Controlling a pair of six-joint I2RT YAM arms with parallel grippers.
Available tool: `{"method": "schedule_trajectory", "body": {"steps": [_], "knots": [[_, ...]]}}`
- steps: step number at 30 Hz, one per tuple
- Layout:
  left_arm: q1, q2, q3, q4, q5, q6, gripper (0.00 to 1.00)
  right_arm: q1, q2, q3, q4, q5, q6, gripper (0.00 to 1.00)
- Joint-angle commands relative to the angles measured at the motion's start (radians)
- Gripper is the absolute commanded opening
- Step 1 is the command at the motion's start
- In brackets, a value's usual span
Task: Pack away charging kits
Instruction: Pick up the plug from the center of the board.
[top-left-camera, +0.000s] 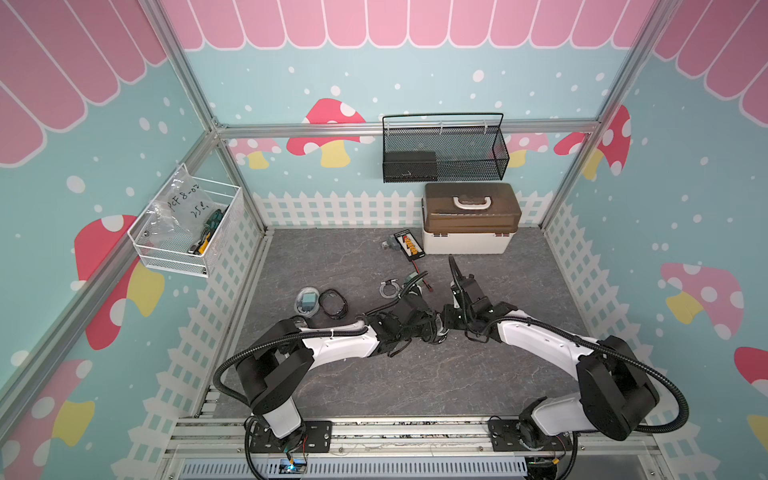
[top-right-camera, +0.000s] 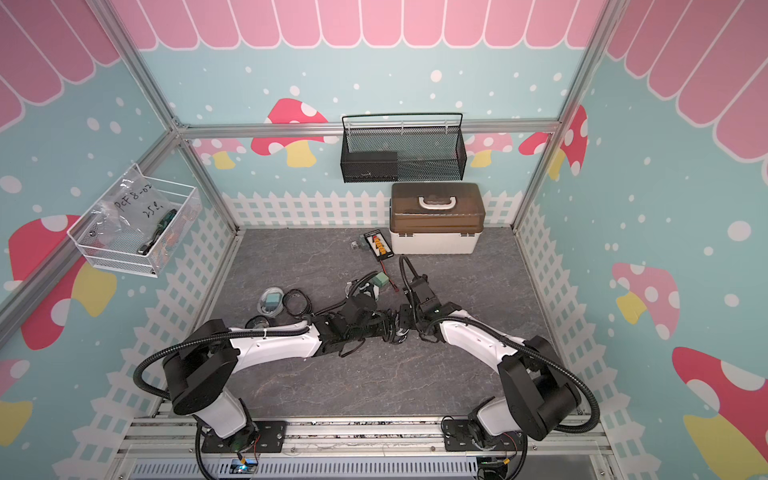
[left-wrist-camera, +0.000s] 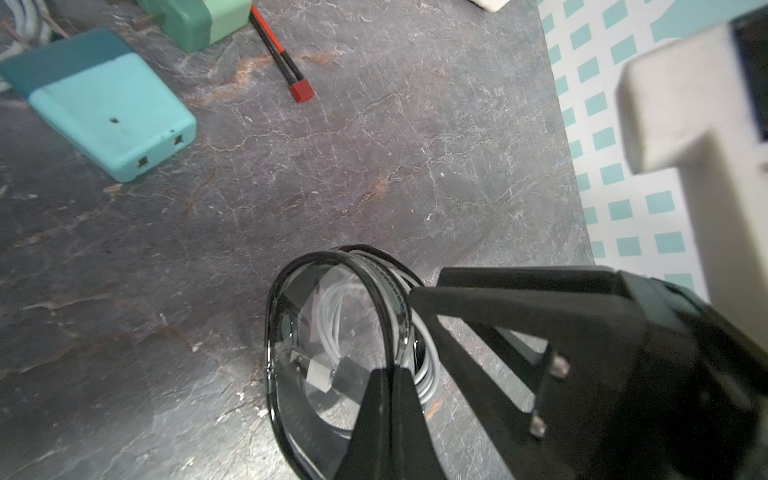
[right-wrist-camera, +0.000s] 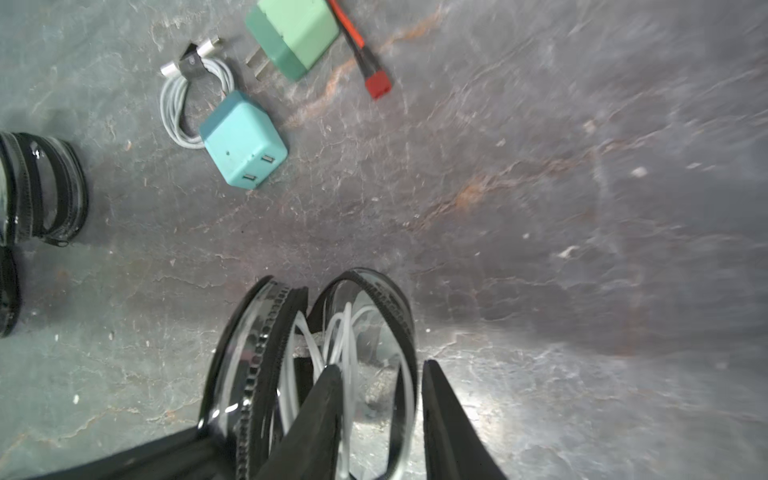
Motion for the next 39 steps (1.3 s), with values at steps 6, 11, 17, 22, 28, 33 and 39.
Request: {"method": "schedule_trajectory", "body": {"steps": [6, 11, 17, 22, 28, 33, 39], "knots": [[0.014, -0.056, -0.062, 0.067, -0.032, -0.005, 0.0, 0.008, 0.019, 0.007, 0.054, -0.036, 0.003, 0.24], [0.03, -0.088, -0.111, 0.101, -0.012, -0.006, 0.0, 0.005, -0.058, 0.019, 0.006, 0.021, 0.0, 0.32], [0.033, -0.104, -0.129, 0.131, -0.003, -0.008, 0.0, 0.006, -0.074, 0.002, -0.011, 0.026, 0.027, 0.29], [0.034, -0.102, -0.132, 0.12, -0.021, -0.007, 0.0, 0.005, -0.096, -0.011, -0.009, 0.052, 0.03, 0.3], [0.041, -0.2, -0.175, -0.008, -0.115, 0.007, 0.0, 0.005, -0.036, 0.055, 0.008, 0.101, -0.014, 0.42], [0.096, -0.369, -0.237, -0.204, -0.197, 0.006, 0.0, 0.005, 0.146, 0.211, 0.015, 0.118, -0.076, 0.48], [0.245, -0.57, -0.323, -0.345, -0.169, 0.053, 0.0, 0.05, 0.361, 0.412, 0.044, 0.139, -0.199, 0.64]]}}
